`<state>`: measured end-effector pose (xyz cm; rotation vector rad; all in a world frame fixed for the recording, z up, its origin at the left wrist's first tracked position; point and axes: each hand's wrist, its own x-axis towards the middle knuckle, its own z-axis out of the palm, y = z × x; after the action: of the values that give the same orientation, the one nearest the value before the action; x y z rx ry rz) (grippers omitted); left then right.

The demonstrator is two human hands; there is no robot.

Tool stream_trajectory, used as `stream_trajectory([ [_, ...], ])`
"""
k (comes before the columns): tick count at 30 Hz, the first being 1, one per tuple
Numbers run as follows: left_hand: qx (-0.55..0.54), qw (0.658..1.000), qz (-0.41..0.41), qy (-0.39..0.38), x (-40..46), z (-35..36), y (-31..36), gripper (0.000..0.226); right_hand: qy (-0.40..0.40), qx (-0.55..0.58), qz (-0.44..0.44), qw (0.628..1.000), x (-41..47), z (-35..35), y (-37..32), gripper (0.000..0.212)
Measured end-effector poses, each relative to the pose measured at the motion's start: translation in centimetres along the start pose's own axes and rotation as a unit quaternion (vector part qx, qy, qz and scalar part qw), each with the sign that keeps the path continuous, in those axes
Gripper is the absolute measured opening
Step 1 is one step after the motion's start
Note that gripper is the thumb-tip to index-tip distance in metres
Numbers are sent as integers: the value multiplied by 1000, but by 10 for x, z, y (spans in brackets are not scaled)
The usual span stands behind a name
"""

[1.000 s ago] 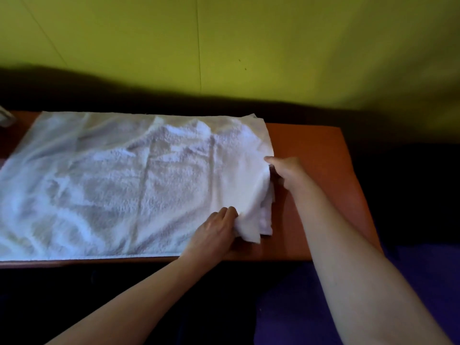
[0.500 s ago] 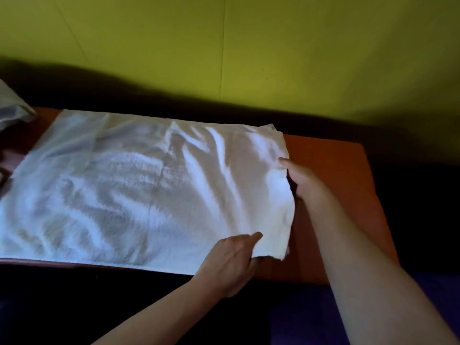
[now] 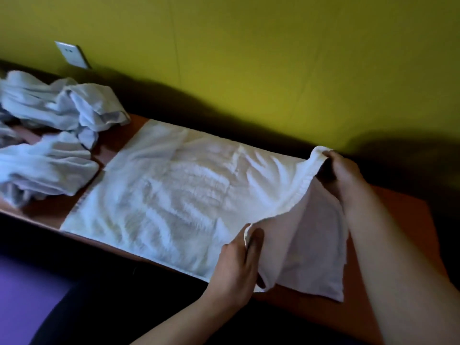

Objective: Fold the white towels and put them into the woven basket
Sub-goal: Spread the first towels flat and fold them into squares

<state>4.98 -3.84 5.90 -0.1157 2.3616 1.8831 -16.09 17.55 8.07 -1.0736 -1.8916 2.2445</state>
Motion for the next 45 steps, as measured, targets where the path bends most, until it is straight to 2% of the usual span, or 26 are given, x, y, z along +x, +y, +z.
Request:
stream_trajectory([
  [2,0,999,12,50,0,-25,3,44,-27,-27,-32,999,-10,37,-6,26],
  [4,-1,997,9,81,3,-52,1,43,-40,-69,-56,995,-17,77,-6,37],
  [8,18,992,-33,117,7,-111,-11,40,-41,-97,-103,989,-42,160,6,24],
  [12,-48,981,-98,163,10,-169,-24,27,-72,-139,-137,978,-64,238,26,11],
  [14,-68,978,-100,172,11,-197,-31,15,-90,-148,-149,974,-70,274,39,10],
  [18,-61,970,-107,208,12,-246,-54,45,-136,-177,-160,961,-86,340,63,14],
  [21,-87,948,-140,273,13,-278,-79,47,-156,-182,-146,960,-93,379,81,26],
  [25,2,935,-150,322,14,-309,-115,39,-180,-209,-141,951,-98,414,108,28],
  [30,61,927,-195,313,23,-328,-159,40,-214,-242,-135,937,-102,440,135,27],
  [33,126,913,-238,305,24,-333,-179,44,-262,-239,-108,929,-106,435,148,27],
  [36,196,899,-235,314,23,-338,-191,39,-256,-238,-125,928,-110,394,159,42],
  [38,234,892,-225,314,23,-339,-195,34,-238,-259,-160,922,-114,342,172,32],
  [42,292,889,-169,311,24,-337,-193,28,-107,-393,-237,882,-144,214,215,11],
  [45,299,895,-176,279,29,-340,-191,33,11,-440,-227,869,-182,142,237,20],
])
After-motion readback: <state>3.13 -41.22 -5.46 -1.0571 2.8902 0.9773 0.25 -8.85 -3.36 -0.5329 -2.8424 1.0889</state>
